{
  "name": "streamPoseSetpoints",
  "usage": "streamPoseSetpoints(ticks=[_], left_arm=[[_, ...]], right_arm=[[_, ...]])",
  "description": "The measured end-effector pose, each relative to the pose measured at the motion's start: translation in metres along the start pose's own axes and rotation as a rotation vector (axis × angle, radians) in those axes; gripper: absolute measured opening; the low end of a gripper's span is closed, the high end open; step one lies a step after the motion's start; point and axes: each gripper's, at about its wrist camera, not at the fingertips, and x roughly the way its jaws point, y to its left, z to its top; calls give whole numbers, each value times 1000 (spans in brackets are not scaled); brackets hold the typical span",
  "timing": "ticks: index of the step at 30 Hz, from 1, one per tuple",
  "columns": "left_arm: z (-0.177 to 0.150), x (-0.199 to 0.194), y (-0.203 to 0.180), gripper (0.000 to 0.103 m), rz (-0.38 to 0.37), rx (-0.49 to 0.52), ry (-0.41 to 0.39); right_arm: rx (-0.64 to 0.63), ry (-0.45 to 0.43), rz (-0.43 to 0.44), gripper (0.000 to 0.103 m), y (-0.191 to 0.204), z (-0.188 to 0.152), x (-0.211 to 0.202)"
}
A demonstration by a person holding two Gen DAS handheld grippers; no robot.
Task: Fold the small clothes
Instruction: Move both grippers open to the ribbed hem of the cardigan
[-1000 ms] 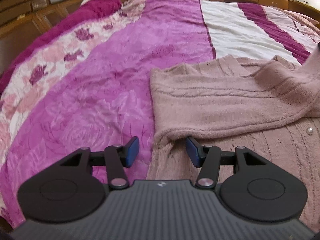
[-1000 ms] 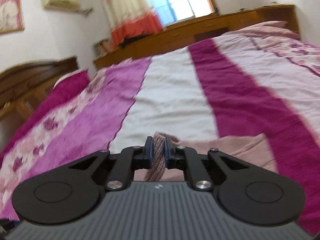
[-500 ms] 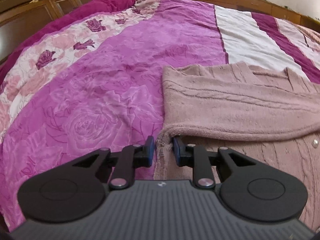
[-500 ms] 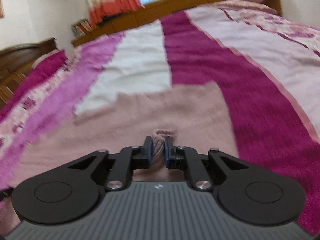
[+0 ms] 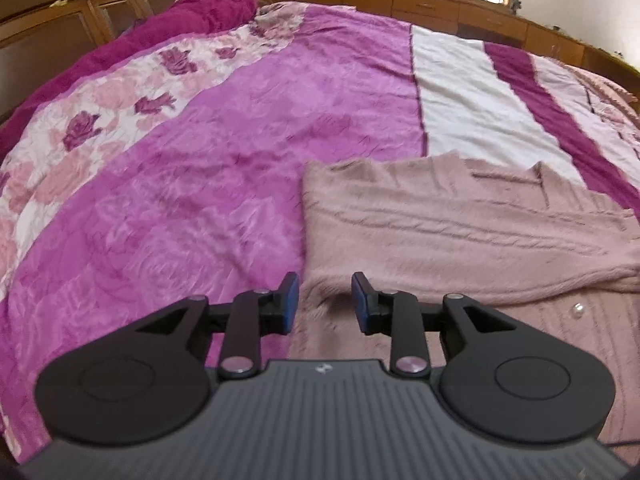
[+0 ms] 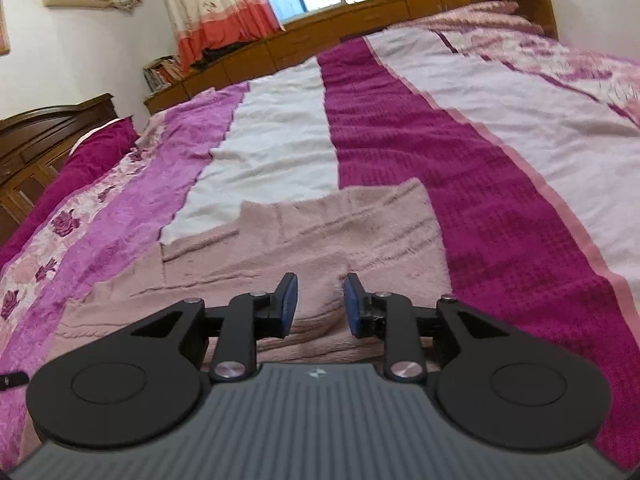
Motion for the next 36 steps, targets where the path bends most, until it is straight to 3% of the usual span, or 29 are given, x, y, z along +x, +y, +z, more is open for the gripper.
streamPoseSetpoints(ticks=[3,5,9,14,36], left_arm=[[3,8,-10,34,-1,19,-5],[2,17,-15,34,-4,33,-4],[-2,35,-19,34,28,48,24],[-5,48,-20,39,81,69,46],[-5,11,-14,38,24,39,33]], right_arm=[[-61,-20,16,34,10,-2,-5],[-98,-12,21,41,13,-6,-4],[-74,41,6,49,3,-15,9],[4,57,42,50,-15,-23,17],[91,62,55,50,-16,-16,-26]])
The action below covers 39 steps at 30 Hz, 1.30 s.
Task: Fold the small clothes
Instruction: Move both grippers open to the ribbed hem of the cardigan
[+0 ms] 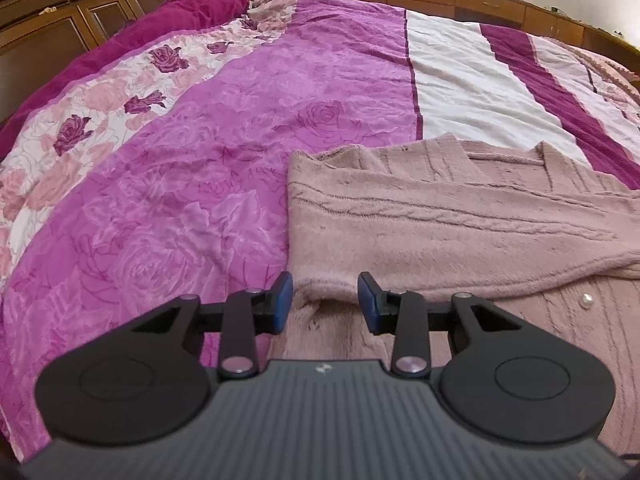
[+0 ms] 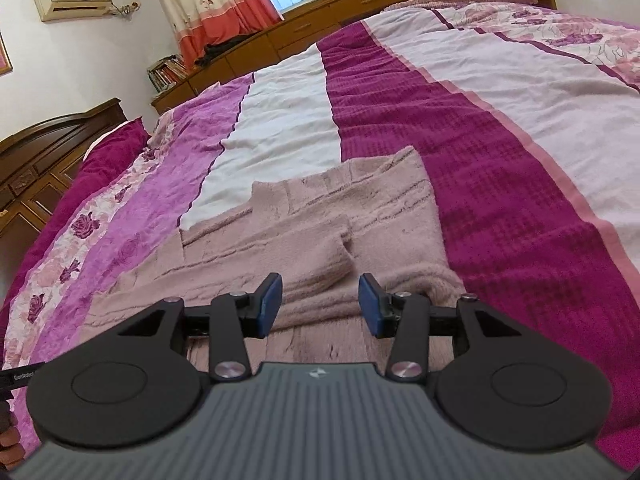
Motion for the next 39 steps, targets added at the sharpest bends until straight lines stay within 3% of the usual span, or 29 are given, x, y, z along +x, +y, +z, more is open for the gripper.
streamPoseSetpoints(ticks=[21,25,32,35,39], left_arm=[[-26,-54,-10,38,-48,23,48],[-35,-64,-9,38,-55,22,64],[-47,-84,-3,38,-39,29,66],[-54,-92,2,38,-36,22,68],[-63,-99,8,38,-29,20,74]], right_arm=[[-22,98,18,51,-4,-31,-54],[-35,128,32,57,-6,-38,-64],[-67,150,24,58,-9,-47,-83],[-96,198,61,58,-8,-50,-89],[-191,266,46,58,1,-59,-94]])
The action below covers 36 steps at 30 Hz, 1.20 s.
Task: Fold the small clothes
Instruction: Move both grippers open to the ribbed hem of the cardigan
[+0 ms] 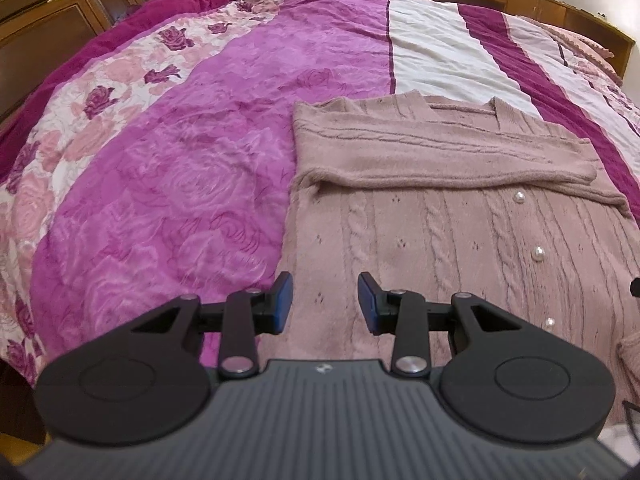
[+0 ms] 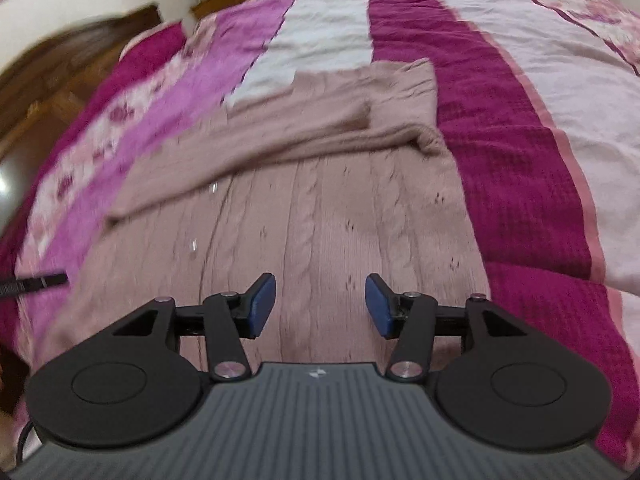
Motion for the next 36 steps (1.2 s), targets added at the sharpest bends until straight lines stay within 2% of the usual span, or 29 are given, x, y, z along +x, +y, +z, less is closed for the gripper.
streamPoseSetpoints(ticks=[3,8,12,16,21,30,33,36], left_arm=[[-7,-1,4,38,3,-5,27],[-19,0,10,38,-10,-5,74],[-26,4,13,38,1,-17,95],[-27,5,12,38,3,-20,99],[-28,5,7,45,-2,-3,102],[-30,6,5,46,1,5,106],[-31,5,6,47,-29,1,113],[-32,4,9,47,-126,-28,134]], right_arm=[[-26,4,-24,58,2,-6,-5],[25,3,-44,58,-12,-7,-16],[16,-4,-78,58,-18,-9,-23],[13,-21,-88,58,-23,-10,-32],[16,-27,-106,58,-27,-9,-36],[21,-39,-117,58,-31,-10,-41],[20,-42,-124,58,-33,-10,-45],[12,-37,-136,58,-35,-10,-47]])
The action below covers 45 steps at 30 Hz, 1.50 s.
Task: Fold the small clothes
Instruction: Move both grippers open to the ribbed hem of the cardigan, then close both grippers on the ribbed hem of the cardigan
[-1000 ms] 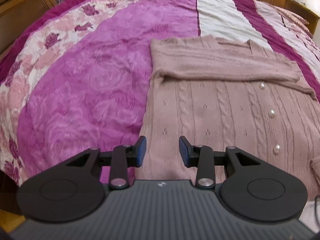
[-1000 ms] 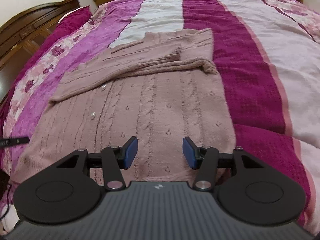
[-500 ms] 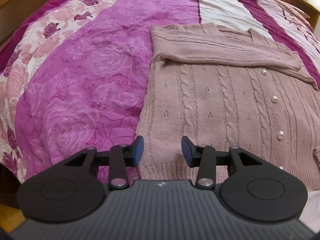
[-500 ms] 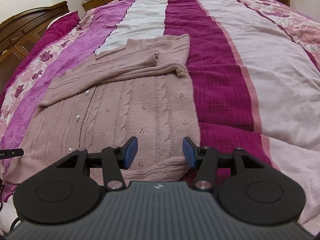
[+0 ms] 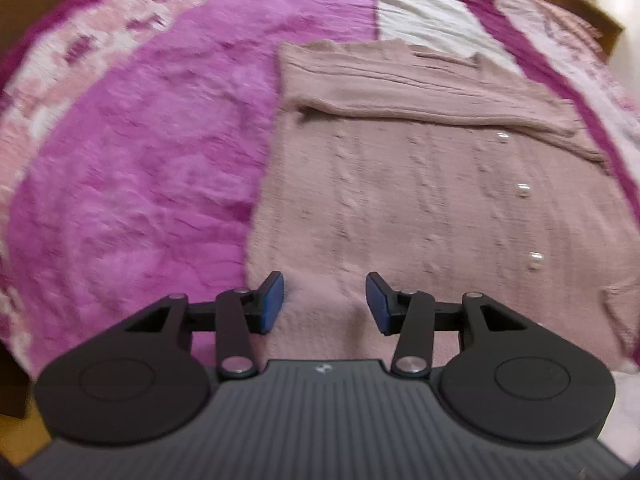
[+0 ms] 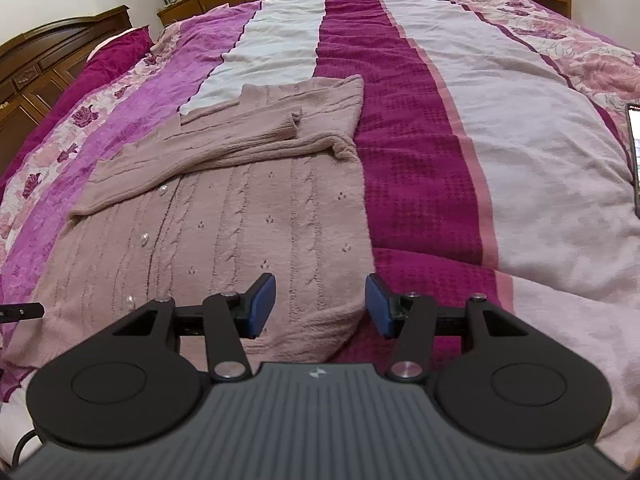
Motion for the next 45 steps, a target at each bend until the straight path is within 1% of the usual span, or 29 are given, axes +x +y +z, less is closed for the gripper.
streamPoseSetpoints(ticks=[2,3,8,11,14,16,18,19,20,21,22,23,24,25,26,27,30,32,35,39,40,42,43,45], left_arm=[[-2,3,3,47,-46,-26,24],[-4,5,4,47,-52,-32,29],[-5,5,0,47,-42,-25,19],[-2,-2,0,47,-14,-17,-12],[1,-7,2,47,33,8,-45],[1,-5,3,47,63,21,-35],[0,0,5,48,71,21,-9],[-1,2,4,49,72,27,-3],[-2,3,2,53,69,40,1],[-2,4,1,58,60,48,3],[-2,5,-1,59,43,53,6],[-2,7,-2,59,10,52,11],[-2,9,-2,59,-45,38,25],[-2,13,-1,59,-112,2,53],[-3,19,2,59,-157,-43,79],[-4,22,2,58,-169,-68,91],[-4,20,-1,58,-144,-59,73],[-3,12,-4,58,-117,-28,45],[1,-2,-9,59,-35,35,-7],[4,-15,-2,59,52,65,-56],[3,-15,-1,59,83,70,-57],[2,-13,4,59,97,78,-32],[0,-9,5,59,91,76,-4],[-5,-1,10,59,49,51,45]], right_arm=[[-3,10,-6,58,-2,-1,0],[-3,17,-7,58,-3,-2,0],[25,67,31,58,-6,-8,9],[31,94,56,58,-2,-11,14],[26,111,69,58,3,-12,18],[33,123,83,58,4,-13,22],[49,130,95,58,3,-13,25],[55,133,99,58,3,-13,26],[60,134,103,58,2,-13,28],[61,136,106,58,2,-13,29],[59,137,107,58,3,-13,30],[57,138,109,58,3,-13,31],[57,140,112,58,3,-13,32],[59,141,113,58,3,-13,32],[62,142,115,58,3,-12,33],[65,143,117,58,3,-12,34],[70,145,121,58,2,-11,35],[69,143,126,58,1,-11,35],[75,142,131,58,0,-12,36],[70,143,130,58,1,-12,37],[69,143,130,58,1,-13,37],[69,142,130,58,1,-13,37],[69,142,130,58,1,-13,37],[70,142,131,58,1,-13,37]])
